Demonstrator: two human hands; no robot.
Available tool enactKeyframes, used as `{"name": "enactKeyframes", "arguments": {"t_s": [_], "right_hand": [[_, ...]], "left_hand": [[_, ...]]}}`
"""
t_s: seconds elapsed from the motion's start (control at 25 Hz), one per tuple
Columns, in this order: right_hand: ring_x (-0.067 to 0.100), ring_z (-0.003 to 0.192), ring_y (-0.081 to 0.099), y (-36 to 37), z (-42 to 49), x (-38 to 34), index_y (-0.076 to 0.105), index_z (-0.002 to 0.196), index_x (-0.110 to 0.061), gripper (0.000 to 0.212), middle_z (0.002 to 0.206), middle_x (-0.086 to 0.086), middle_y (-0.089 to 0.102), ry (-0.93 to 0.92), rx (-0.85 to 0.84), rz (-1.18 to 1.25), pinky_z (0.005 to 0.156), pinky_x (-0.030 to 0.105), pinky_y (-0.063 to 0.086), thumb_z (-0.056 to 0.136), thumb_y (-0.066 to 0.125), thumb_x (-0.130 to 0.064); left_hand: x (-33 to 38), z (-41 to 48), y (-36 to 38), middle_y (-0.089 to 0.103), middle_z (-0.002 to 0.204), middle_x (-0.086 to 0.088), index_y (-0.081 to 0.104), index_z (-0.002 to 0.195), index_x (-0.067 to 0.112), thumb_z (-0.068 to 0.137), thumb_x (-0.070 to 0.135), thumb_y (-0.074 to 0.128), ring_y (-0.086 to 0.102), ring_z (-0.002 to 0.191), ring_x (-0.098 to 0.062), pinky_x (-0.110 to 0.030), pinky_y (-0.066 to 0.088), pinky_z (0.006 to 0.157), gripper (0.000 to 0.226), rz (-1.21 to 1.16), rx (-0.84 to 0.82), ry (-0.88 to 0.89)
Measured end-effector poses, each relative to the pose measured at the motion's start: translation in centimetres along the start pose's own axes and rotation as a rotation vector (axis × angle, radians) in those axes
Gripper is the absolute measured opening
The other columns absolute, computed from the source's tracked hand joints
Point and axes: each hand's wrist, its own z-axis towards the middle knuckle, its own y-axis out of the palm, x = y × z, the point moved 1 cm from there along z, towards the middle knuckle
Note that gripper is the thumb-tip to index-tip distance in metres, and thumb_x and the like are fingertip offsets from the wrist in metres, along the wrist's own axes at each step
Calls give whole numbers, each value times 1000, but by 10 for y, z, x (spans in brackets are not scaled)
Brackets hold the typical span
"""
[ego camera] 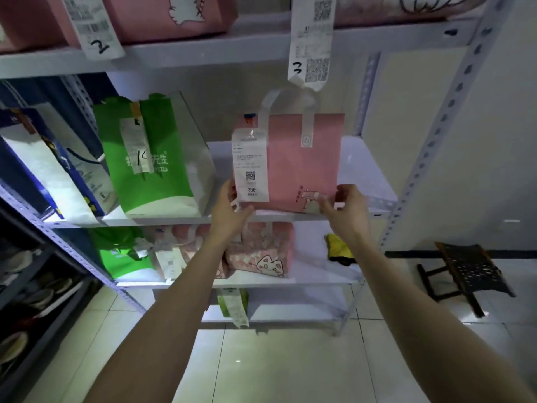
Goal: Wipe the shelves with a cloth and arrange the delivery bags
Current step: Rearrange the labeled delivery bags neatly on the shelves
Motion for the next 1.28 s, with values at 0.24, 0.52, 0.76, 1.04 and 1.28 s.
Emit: {"name": "enactKeyframes", "arguments": {"t_s": [0.24, 0.52, 0.76, 1.04, 1.28], "right_hand": [[5, 80, 63, 52, -93, 57, 57, 98, -35, 7, 90, -17, 63, -71, 132, -20, 66, 27, 54, 98, 64, -39], [34, 119, 63, 195, -78, 143, 53, 141, -6, 66, 136, 14, 61, 330, -306, -200, 101, 43, 54, 95, 76, -47], [38, 101, 72, 245, -22, 189, 70, 116, -10, 25, 113, 15, 76, 381, -197, -203, 87, 44, 60, 102, 59, -28], [32, 82, 64, 161, -102, 192, 61, 97, -16, 22, 83, 4, 68, 347, -163, -155, 69, 38, 48, 107, 53, -34], [34, 83, 64, 139, -109, 177, 63, 100, -12, 22, 86, 9, 72, 342, -155, -153, 73, 43, 52, 107, 53, -29]], "left_hand": [[-75, -62, 2, 75, 113, 8, 68, 132, 20, 97, 2, 72, 73, 97, -10, -19, 61, 82, 39, 44, 164, -35], [-206, -93, 5, 76, 112, -3, 72, 123, 14, 98, 3, 73, 73, 97, -19, -27, 59, 90, 28, 203, -181, -390], [-265, -80, 12, 74, 107, 7, 71, 127, 14, 99, 12, 76, 69, 92, 0, -13, 50, 77, 29, 253, -210, -391], [-239, -87, 36, 67, 142, 6, 54, 151, 17, 103, 25, 76, 67, 125, -19, -45, 56, 108, 53, 19, -172, -499], [-227, -85, 56, 73, 89, 1, 71, 112, 14, 108, 23, 66, 62, 76, -19, -27, 44, 61, 11, 128, -149, -479]]}}
